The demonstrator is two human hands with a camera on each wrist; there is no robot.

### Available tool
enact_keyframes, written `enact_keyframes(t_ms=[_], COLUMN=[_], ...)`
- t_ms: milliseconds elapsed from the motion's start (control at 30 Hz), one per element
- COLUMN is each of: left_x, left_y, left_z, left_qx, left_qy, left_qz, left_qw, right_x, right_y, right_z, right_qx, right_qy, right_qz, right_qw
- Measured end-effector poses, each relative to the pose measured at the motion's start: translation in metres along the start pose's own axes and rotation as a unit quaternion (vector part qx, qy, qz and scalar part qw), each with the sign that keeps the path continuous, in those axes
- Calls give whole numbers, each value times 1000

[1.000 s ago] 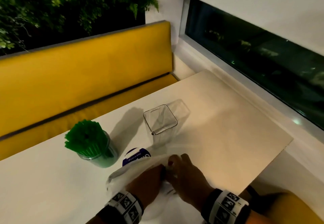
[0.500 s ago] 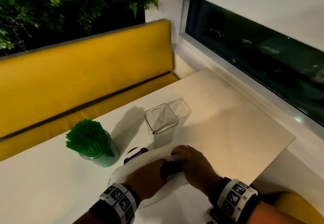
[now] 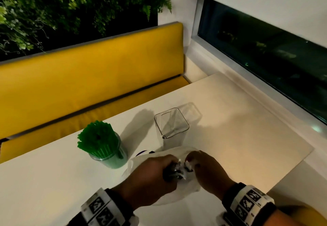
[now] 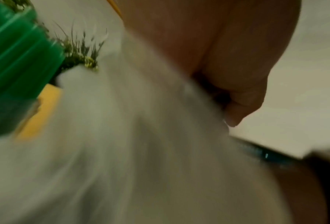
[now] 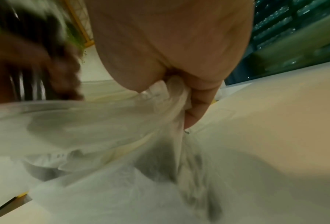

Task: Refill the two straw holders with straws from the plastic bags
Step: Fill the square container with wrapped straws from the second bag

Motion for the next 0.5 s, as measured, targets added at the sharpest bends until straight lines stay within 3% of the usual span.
enact_keyframes(t_ms=[100,200,267,333,400,500], left_x=[-11,-13,5,42,77,112], left_y=[-68,-162,-193,-187,-156,-99], left_z=[-58,-94,-83,-50,-11,40], left_qx=[-209,-337,-410,-435,-428,-412], left_qy=[71,206,244,191,97,-40], left_qz=[-97,-287,-348,-377,-389,-339], left_qw=[971,873,807,795,810,845], right_x=[0,-3,-5,-8,-10,-11], right_y=[8,12,13,16,17,16], right_z=[2,4,3,3,2,-1], right_qx=[-27,-28,-31,-25,-13,-14], right_qy=[-25,-43,-42,-40,-41,-42], right_qz=[-3,-4,2,22,36,30], right_qw=[999,999,999,999,998,999])
Point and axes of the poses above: each hand's wrist, its own x-axis towards the middle knuckle, its own y-axis out of the palm, z = x × y, the point moved 8 cm from there along x, towards the middle knuckle, and after that the axes turned 1 degree about z, right-handed, at the moved point
